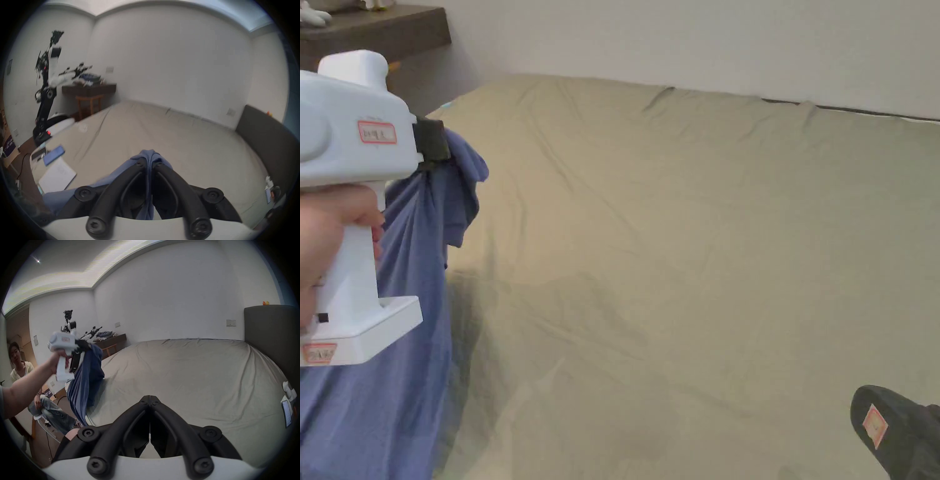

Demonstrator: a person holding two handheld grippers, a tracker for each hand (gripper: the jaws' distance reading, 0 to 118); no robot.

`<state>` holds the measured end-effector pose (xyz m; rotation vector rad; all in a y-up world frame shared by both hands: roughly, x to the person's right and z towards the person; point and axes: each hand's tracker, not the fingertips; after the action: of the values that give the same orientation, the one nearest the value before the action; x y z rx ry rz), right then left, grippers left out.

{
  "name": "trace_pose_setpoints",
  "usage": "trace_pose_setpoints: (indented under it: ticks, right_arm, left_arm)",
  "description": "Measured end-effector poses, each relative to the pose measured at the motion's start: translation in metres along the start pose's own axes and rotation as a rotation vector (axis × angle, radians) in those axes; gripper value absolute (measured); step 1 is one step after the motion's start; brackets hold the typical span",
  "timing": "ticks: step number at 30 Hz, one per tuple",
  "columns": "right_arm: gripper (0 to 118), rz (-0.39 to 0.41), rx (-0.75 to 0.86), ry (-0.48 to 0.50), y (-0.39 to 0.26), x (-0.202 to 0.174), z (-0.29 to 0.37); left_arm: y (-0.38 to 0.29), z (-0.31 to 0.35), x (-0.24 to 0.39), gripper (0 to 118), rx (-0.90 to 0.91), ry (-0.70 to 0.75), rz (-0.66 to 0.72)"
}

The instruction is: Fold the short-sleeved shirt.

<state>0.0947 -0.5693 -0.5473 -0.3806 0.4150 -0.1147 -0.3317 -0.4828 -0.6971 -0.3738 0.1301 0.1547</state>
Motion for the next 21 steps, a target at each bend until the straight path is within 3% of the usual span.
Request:
trace_pose_setpoints:
  ticks: [4,10,15,18,21]
  right_arm:
    - [3,-0.029,0.041,-0.053,0.005,0.015,0.016]
    - [3,-0.103,0.126,-0.163,0.015,0.041,0.044]
    - [3,-0.207,0.231,-0.288,0.027,0.064,0.081]
    - [3,-0.156,0.292,-0.407,0.03,0.071,0.099]
    - [3,-0.169,0.33,-0.467,0.031,0.08,0.107]
  left_arm:
    - [0.075,0.042,0.07,5,0.135,-0.227,-0.017]
    - [0.099,0.054,0.226,5,0.137,-0.539,-0.148]
    - [0.041,0.023,0.361,5,-0.056,-0.754,-0.177]
    - [-0.032,-0.009,0.437,5,-0.213,-0.786,-0.222]
    - [-0.141,-0.031,0.492,5,-0.409,-0.796,-0.322]
